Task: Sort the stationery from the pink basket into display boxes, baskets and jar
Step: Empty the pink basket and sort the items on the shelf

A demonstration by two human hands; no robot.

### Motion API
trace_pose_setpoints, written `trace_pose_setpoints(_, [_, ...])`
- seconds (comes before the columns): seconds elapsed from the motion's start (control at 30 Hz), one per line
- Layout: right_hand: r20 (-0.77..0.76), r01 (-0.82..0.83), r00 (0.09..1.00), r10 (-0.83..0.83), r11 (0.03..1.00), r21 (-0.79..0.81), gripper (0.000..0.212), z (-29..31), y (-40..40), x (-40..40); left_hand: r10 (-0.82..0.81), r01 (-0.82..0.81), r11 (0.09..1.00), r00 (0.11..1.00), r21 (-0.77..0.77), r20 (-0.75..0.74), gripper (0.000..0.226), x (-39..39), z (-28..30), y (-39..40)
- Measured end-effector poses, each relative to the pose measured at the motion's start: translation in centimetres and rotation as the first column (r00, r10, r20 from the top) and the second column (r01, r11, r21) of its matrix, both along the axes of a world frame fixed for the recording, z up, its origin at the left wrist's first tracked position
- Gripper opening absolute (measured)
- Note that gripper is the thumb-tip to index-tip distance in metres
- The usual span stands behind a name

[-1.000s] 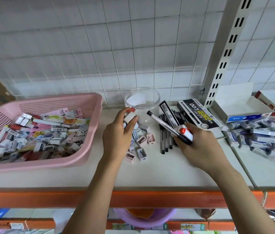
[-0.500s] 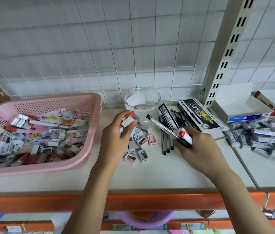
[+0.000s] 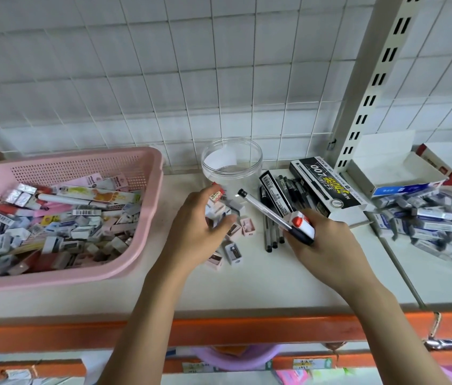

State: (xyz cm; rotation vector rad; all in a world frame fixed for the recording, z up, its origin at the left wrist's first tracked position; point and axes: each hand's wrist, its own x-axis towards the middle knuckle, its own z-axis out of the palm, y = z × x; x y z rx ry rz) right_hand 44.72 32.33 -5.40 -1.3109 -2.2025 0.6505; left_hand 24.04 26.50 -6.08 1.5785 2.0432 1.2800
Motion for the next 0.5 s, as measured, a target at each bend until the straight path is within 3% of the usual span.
trace_pose_setpoints(0.17, [0.0,-0.015,1.0,0.015,1.0,0.006,0.022,-0.3,0.0,-0.1,-0.049,0.045,0.995,0.998,0.086,0.045,0.03,0.2,0.2,-0.4])
trace_pose_setpoints(0.33, [0.018,-0.022,1.0,0.022,1.0,-0.001,0.006,-0.6,-0.2,-0.3,-0.013,-0.01,0.982,0.992,0.187,0.124,0.037,0.0,0.7,-1.0])
trace_pose_setpoints(0.5, [0.029,-0.021,0.999,0.021,1.0,-0.004,0.008,-0.3,-0.5,-0.9,0.029,-0.038,0.992,0.997,0.124,0.073,0.055,-0.2,0.7,-3.8])
